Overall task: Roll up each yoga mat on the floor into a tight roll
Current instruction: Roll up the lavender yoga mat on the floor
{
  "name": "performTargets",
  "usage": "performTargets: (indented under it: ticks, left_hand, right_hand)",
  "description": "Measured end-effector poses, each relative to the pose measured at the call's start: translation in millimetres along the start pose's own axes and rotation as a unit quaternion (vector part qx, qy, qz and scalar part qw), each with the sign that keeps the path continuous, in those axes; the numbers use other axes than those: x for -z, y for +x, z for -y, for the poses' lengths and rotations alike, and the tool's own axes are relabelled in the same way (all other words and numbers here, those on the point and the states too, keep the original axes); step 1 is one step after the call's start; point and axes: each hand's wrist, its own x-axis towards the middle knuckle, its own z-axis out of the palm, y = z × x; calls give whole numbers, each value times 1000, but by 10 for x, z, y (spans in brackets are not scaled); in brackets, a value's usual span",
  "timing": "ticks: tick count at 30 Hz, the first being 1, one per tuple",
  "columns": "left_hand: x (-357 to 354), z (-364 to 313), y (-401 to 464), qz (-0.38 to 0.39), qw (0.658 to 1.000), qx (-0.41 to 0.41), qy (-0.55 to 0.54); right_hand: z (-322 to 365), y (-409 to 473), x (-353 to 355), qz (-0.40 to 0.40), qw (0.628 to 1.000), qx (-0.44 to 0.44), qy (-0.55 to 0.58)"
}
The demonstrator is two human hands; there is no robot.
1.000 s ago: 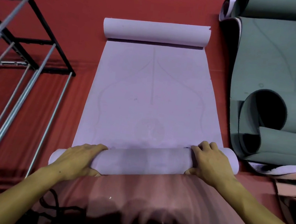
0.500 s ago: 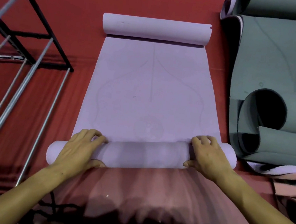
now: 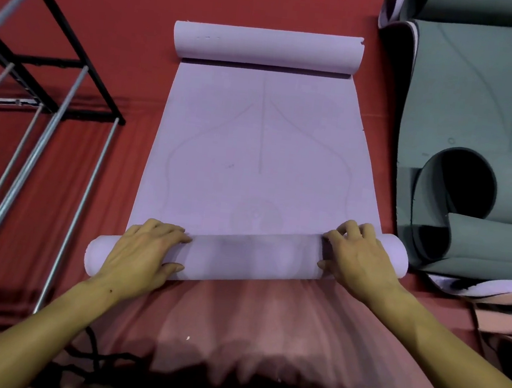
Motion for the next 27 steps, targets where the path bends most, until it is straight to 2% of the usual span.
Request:
performTargets:
  ticks: [10,21,27]
  left_hand:
    - [60,-84,53,8,999,22,25]
    - [16,-169,66,-40,997,19,59]
    - [-94,-168,97,20,992,43,114]
  right_hand:
    - [23,32,64,-18,999,23,18]
    - [98,96,-33,-32,999,40,-17]
    - [86,199,-228,-52,997,30,-40]
